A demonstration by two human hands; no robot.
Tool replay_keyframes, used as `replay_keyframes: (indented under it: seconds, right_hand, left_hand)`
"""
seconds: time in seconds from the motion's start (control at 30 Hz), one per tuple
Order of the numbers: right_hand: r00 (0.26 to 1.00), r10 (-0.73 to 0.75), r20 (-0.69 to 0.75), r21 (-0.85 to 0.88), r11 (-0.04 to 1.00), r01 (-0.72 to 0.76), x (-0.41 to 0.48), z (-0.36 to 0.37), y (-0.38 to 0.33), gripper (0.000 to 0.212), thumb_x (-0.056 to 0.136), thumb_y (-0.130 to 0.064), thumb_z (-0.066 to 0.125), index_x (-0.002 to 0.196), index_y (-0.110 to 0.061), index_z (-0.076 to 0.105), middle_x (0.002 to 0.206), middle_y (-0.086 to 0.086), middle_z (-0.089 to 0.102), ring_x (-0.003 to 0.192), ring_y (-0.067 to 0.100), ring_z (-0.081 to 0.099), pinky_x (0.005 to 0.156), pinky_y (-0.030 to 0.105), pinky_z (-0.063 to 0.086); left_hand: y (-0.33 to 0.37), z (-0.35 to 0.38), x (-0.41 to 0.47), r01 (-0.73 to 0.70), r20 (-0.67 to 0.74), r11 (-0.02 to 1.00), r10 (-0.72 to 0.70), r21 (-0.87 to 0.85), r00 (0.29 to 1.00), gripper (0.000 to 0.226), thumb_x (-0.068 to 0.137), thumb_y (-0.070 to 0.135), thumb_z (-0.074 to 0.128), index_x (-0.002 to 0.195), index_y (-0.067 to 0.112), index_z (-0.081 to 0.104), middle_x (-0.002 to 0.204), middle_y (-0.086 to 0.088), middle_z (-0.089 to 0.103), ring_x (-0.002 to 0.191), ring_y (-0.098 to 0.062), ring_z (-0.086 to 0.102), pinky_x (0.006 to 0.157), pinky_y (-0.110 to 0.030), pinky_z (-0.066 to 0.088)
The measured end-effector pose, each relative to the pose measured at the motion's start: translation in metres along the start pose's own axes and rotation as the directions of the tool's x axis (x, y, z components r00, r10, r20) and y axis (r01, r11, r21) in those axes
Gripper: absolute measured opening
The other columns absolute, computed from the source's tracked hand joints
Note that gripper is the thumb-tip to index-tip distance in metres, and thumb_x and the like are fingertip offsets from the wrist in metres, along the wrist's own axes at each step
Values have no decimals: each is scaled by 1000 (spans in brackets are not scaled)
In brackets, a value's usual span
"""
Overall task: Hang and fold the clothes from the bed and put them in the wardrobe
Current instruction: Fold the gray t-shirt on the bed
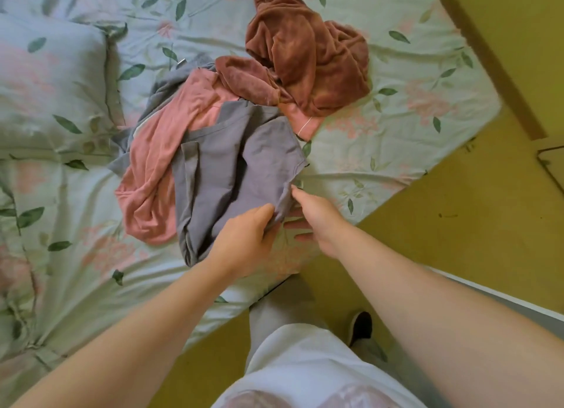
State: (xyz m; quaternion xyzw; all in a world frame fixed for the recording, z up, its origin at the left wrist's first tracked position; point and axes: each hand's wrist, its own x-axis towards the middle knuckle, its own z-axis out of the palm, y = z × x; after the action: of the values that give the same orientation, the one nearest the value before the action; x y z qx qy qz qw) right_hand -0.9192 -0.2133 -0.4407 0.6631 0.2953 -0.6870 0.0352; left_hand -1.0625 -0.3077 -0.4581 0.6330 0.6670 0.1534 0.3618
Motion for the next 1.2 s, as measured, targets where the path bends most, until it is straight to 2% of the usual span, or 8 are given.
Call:
replay_keyframes:
  seconds: [0.1,0.2,0.37,0.5,0.6,0.73,0.97,1.2]
  right_hand:
    - [999,-35,40,-16,999,36,-21,-13,-6,40,92,-64,56,103,-30,74,95,-7,77,92,20,72,74,39,51]
    - [991,-131,8,-5,991,131,-42,-32,-7,24,99,-40,51,102,-25,69,95,-1,73,89,24,72,90,47,53]
    - [952,-298,-72,34,953,301,-89,-80,4,25,99,-27,41,102,-22,65,105,-2,68,92,21,67,72,36,52]
    - [780,-626,-5,-121,775,621,-131,-126,16,61,88,-10,67,142,-22,41,115,-13,56,101,2,64,70,18,55]
    - [614,-789,-5,-383,568,728,-160,-151,14,49,83,-7,76,127,-18,57,115,0,65,107,24,63,84,35,54]
    - [523,-839,-151,-659,480,579,-198,-195,18,10,89,-20,63,82,-26,58,85,6,64,82,37,60,73,45,55]
    - [555,-796,-241,-876,425,229,-273,-282,35,10,85,-17,52,80,-18,61,81,5,63,74,29,60,57,28,42]
    - [365,-824,-432,-879,476,35,-335,-332,45,6,86,-20,59,85,-18,65,76,1,61,61,20,55,49,24,36]
  left_hand:
    - [36,-17,-10,-144,-73,988,148,50,986,14,92,20,51,83,23,41,67,6,43,59,-31,47,49,-42,44]
    - [74,-32,-13,-185,-201,977,203,105,958,19,89,21,55,76,26,42,63,10,39,54,-30,52,44,-30,34]
    - [153,-67,-12,-185,-305,929,287,321,908,10,87,15,72,78,19,70,62,2,64,55,-28,58,49,-26,27]
    - [236,-100,-20,-300,-377,852,471,429,798,14,92,24,69,102,24,79,87,2,76,74,-26,69,56,-31,48]
    - [294,-120,-29,-358,-461,782,601,511,653,16,93,31,67,101,25,79,88,3,77,75,-25,72,57,-38,57]
    - [334,-146,-32,-224,-591,813,553,538,587,25,95,47,57,99,30,75,89,5,75,84,-25,70,67,-39,56]
    - [336,-156,-16,54,-644,826,394,561,656,52,97,66,39,81,24,64,78,2,64,71,-25,53,55,-32,40]
    - [349,-147,-11,61,-585,872,271,485,764,54,98,65,43,72,22,63,68,7,59,74,-26,56,69,-37,42]
